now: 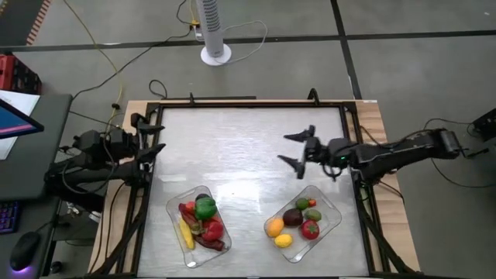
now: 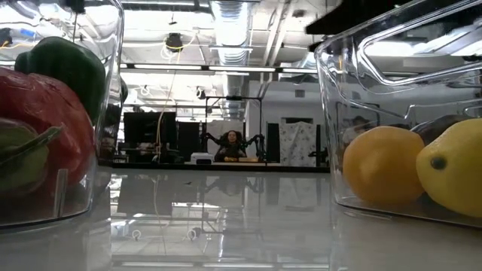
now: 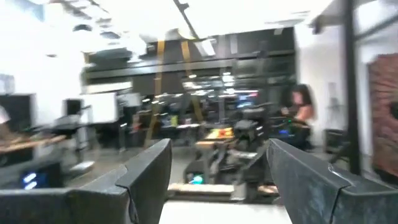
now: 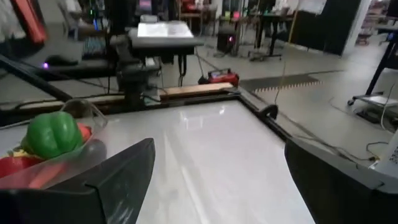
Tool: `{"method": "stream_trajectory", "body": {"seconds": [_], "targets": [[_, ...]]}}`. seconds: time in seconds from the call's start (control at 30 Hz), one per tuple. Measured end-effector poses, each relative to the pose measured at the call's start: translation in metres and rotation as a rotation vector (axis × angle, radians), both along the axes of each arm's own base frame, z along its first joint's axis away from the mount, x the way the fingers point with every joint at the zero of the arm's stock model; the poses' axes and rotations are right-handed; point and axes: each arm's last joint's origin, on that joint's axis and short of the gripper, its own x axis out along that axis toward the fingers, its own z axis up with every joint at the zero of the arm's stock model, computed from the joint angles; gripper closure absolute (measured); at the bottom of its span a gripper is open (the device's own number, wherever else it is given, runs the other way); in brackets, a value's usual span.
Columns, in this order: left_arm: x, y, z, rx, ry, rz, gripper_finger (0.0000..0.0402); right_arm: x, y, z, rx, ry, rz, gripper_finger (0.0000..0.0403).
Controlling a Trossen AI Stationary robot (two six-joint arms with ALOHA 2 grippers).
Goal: Sort produce into baskets
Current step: Return to Home Position
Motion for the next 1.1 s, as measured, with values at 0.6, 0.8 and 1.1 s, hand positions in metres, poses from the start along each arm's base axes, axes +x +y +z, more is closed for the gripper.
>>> {"method": "stream_trajectory", "body": {"seconds": [0.6, 0.8, 1.1], "targets": [[0.005, 0.006, -0.046, -0.139, 0.162, 0.144, 0.015, -0.113, -0.014, -0.006, -0.125, -0.37, -0.079, 0.0019], [0.022, 0.009, -0.077, -0.156, 0.174, 0.165, 0.015, -0.128, -0.017, -0.019, -0.134, -0.475, -0.126, 0.0019], [0.036, 0.01, -0.114, -0.243, 0.189, 0.117, 0.015, -0.132, -0.016, -0.044, -0.172, -0.573, -0.133, 0.0019]]}}
